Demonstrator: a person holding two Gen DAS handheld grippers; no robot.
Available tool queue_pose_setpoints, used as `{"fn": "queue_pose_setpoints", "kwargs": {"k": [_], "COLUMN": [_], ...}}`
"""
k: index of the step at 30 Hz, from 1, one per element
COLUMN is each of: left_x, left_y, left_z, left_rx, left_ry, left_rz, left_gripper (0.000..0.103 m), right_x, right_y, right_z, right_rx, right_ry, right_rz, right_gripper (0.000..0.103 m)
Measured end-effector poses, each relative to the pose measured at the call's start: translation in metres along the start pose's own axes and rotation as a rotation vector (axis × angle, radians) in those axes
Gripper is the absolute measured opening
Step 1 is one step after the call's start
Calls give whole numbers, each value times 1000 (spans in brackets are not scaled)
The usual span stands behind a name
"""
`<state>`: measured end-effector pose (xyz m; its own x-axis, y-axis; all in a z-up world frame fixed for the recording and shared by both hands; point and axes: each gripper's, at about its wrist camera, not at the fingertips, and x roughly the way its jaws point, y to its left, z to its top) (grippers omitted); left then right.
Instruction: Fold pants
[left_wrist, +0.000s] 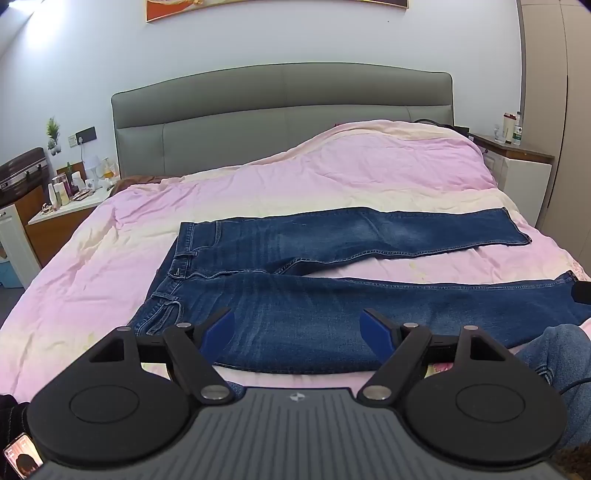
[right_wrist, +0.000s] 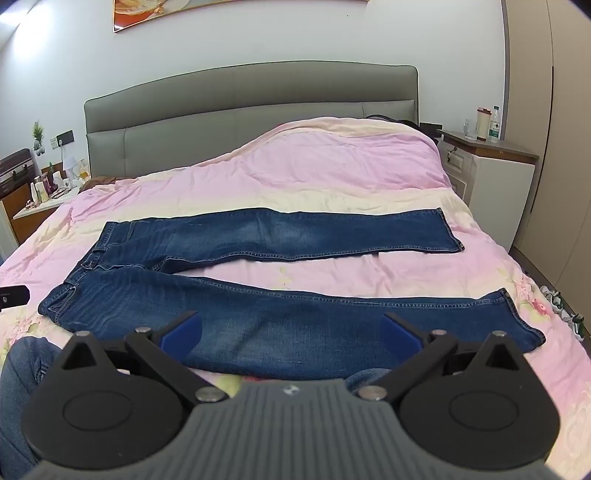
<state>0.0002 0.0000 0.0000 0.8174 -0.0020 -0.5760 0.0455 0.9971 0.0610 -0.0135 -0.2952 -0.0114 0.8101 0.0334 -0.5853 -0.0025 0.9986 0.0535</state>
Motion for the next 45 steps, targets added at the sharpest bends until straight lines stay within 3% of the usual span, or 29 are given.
{"fn": "queue_pose_setpoints", "kwargs": {"k": [27,32,37,41,45], "left_x": [-9,-1,15,31,62], "left_y": [13,17,44,69,89], "left_z": [0,2,7,15,19], "left_rx": [-8,56,113,198,333], "left_ry": [-6,-6,15,55,148], "left_rz": [5,-9,-65,-74,-79], "left_gripper": [90,90,77,60,53], "right_x": [2,4,7,15,25], "right_y": [2,-2,-22,-46,-72], "right_z": [-4,-7,-10,-3,9], "right_rx": [-3,20,-6,-35,-122], "right_ry": [8,-12,-66,-46,-17], "right_rz": [8,21,88,55,-8], "right_gripper": [98,98,98,97,82]}}
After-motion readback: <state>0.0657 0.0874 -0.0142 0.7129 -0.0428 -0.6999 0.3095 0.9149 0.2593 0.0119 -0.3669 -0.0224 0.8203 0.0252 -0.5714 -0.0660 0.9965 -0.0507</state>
